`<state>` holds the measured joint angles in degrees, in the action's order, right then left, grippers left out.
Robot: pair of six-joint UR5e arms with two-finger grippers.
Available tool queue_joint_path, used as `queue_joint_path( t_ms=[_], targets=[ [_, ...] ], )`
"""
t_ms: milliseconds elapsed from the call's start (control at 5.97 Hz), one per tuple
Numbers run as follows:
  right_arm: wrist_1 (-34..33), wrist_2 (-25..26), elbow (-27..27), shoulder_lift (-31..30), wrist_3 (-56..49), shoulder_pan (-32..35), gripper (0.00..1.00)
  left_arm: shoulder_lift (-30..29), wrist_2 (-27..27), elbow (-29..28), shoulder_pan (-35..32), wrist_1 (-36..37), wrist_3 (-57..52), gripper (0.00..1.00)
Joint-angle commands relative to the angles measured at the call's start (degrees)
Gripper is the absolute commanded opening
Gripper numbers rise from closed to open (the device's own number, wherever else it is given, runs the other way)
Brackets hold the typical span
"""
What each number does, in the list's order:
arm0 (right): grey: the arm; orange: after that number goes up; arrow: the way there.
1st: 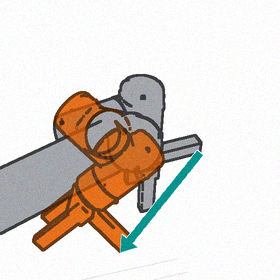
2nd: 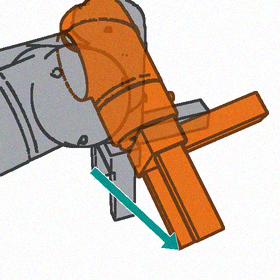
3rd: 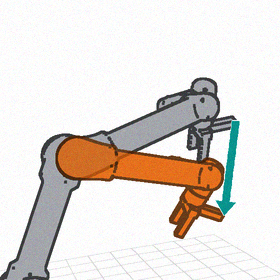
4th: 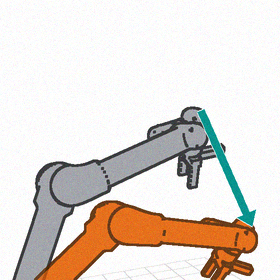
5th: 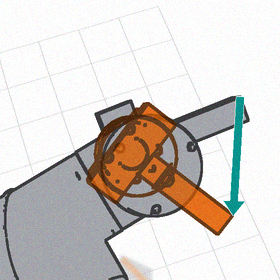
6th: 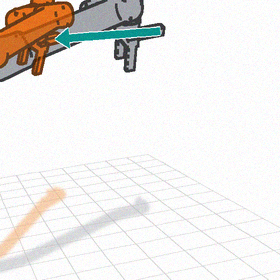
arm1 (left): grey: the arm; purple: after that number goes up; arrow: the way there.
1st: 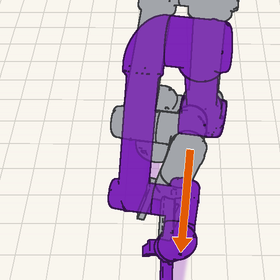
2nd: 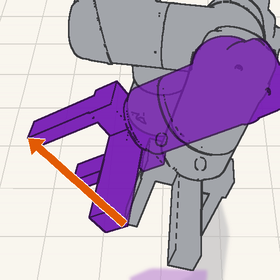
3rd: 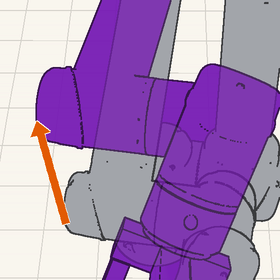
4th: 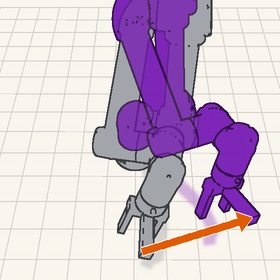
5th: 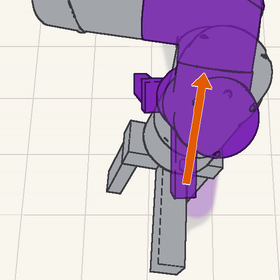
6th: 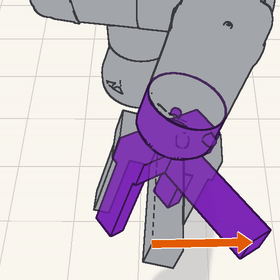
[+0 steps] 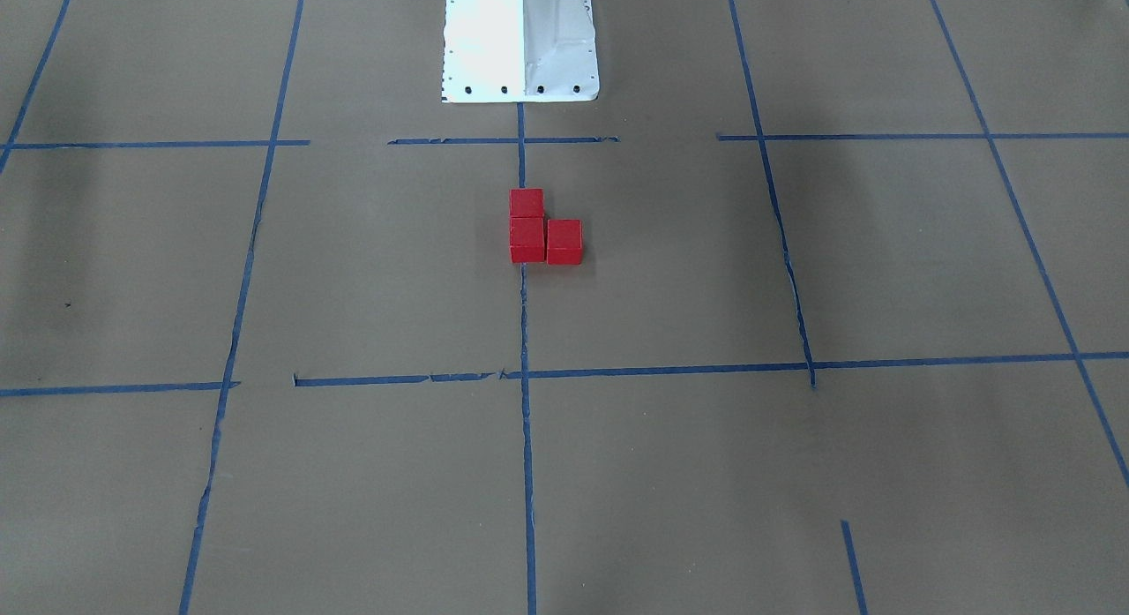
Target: Form red blocks into L shape at center
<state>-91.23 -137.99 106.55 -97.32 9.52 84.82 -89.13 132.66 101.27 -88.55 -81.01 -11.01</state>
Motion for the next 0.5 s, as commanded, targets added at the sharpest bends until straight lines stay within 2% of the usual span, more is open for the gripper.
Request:
queue_joint_path(
  t_ms=[0,335],
  targets=[
    [0.0,0.0,-0.3,0.2,0.1,-0.3,1.00,2.6,0.0,3.1,-0.1,0.1,-0.1,1.00],
    [0.0,-0.1,-0.1,0.0,0.2,-0.3,1.00,2.6,-0.3,4.2,0.0,0.2,0.1,1.00]
  ],
)
